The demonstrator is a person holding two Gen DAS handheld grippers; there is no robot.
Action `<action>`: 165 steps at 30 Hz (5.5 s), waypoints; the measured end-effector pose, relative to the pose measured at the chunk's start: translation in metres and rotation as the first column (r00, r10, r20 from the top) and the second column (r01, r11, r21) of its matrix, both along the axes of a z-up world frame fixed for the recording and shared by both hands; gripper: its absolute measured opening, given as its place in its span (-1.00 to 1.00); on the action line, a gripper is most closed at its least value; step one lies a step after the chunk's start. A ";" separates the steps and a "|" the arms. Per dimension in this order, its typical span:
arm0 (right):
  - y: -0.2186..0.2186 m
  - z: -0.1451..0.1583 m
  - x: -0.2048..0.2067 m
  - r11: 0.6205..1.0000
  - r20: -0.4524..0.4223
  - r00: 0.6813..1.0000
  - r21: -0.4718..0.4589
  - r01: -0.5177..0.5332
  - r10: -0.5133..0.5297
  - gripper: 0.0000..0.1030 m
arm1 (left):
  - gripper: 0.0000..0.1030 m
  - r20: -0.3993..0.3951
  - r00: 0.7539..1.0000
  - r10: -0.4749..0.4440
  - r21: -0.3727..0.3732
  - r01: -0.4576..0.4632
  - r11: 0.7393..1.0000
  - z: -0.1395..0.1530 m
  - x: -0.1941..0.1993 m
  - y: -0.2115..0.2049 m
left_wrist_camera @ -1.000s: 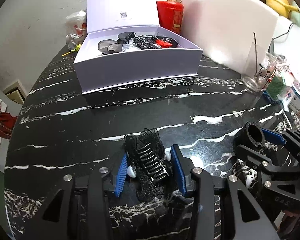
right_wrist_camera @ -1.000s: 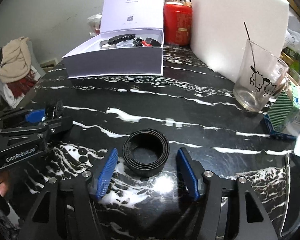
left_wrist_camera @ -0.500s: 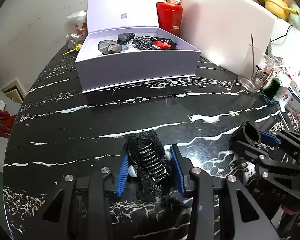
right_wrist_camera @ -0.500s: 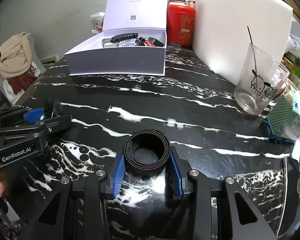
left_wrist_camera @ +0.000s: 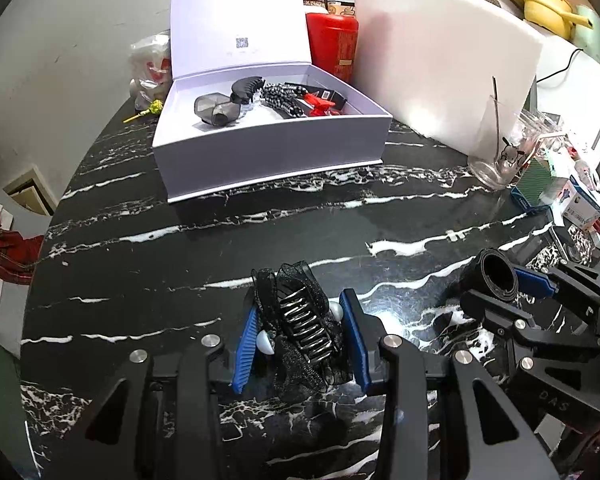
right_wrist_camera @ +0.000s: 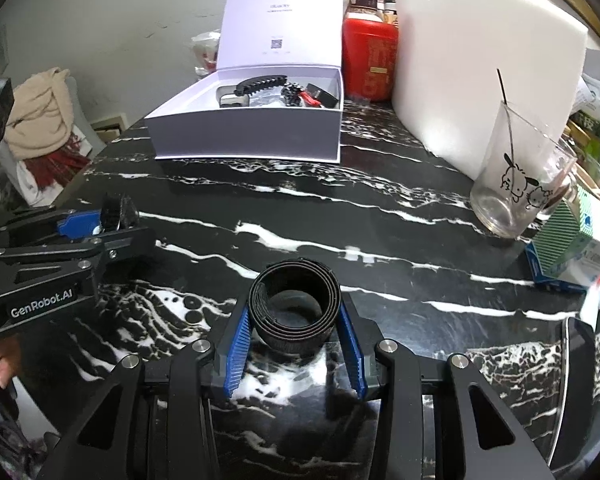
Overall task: Organize rigid objects
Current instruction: 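Lift the mesh hair clip and rubber ring with both tools off the table, then carry the mesh clip and rubber ring with both tools into the white box, then open the left tool to drop the mesh clip while the right tool releases the ring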
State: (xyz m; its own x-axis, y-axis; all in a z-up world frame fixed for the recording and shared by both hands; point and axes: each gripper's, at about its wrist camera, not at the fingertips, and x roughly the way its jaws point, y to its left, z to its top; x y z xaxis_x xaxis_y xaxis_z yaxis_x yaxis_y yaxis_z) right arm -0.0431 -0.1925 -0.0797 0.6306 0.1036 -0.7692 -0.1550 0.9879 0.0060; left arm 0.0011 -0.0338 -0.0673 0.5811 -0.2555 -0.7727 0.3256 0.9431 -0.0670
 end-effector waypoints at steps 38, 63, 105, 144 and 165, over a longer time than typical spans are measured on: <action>0.017 0.083 0.055 0.988 0.139 0.979 -0.051 -0.144 0.150 -0.21 | -0.24 0.110 0.992 0.065 -0.009 -0.064 0.998 0.080 0.050 0.010; 0.014 0.114 0.127 0.983 0.209 0.960 -0.048 -0.180 0.186 -0.21 | -0.24 0.179 0.983 0.045 0.006 -0.047 0.999 0.110 0.114 0.001; 0.016 0.098 0.288 0.986 0.184 0.969 -0.004 -0.168 0.166 -0.21 | -0.24 0.165 0.979 0.116 0.051 -0.126 0.991 0.075 0.265 0.018; 0.022 0.028 0.342 0.985 -0.023 0.985 -0.002 -0.171 0.171 -0.20 | -0.23 -0.023 0.996 0.086 0.115 -0.083 0.990 0.018 0.315 -0.014; 0.016 0.037 0.331 0.988 -0.014 0.988 -0.004 -0.155 0.155 0.24 | 0.60 0.040 0.984 0.171 0.148 -0.175 0.973 0.038 0.308 -0.004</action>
State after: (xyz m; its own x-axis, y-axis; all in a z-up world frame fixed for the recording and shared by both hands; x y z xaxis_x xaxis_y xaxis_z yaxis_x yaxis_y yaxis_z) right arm 0.2882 -0.1770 -0.0432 0.5963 0.1956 -0.7786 -0.3063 0.9519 0.0045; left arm 0.3093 -0.0377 -0.0296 0.6270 -0.0312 -0.7784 0.1563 0.9839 0.0864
